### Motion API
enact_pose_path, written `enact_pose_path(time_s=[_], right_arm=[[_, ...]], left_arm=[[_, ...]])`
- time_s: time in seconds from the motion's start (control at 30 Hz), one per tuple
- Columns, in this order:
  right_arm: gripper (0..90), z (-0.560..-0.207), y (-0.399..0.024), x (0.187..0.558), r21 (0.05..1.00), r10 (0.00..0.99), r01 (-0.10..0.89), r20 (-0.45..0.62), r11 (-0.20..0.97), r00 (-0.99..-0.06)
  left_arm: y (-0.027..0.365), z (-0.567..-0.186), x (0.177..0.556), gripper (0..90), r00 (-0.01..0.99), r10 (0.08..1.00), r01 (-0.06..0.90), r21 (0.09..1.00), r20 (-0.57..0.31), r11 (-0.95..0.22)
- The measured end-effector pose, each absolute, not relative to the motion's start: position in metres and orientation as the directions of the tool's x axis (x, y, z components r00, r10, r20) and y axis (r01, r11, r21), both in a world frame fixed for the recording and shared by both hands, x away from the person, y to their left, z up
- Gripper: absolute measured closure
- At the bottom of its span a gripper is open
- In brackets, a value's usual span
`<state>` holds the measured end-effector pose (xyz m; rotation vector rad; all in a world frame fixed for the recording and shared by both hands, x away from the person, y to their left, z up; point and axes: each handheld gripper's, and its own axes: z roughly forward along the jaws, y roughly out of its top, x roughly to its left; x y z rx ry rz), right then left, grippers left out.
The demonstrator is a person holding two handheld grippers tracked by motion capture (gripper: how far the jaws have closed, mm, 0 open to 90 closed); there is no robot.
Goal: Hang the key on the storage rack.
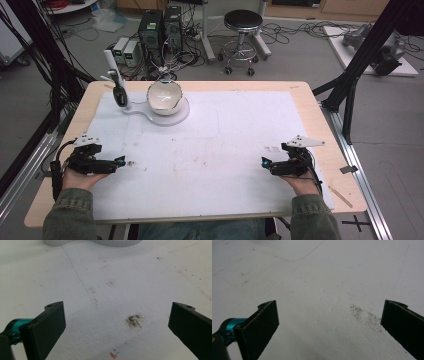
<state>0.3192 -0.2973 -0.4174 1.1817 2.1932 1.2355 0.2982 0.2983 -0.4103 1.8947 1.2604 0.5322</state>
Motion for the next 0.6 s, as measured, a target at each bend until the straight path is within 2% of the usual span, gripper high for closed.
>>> enact_pose_path(time_s=[0.3, 0.6], right_arm=[[0.6, -0.418, -0.299, 0.318, 0.829, 0.808, 0.492, 0.087, 0.266, -0.583], [0.6, -0.42, -0.298, 0.318, 0.821, 0.809, 0.5, 0.085, 0.274, -0.582]], left_arm=[[0.303, -0.415, 0.269, 1.7, 0.464, 0.884, 0.46, 0.87, -0.064, -0.178], [0.306, -0.421, 0.263, 1.7, 0.469, 0.881, 0.444, 0.879, -0.063, -0.174]])
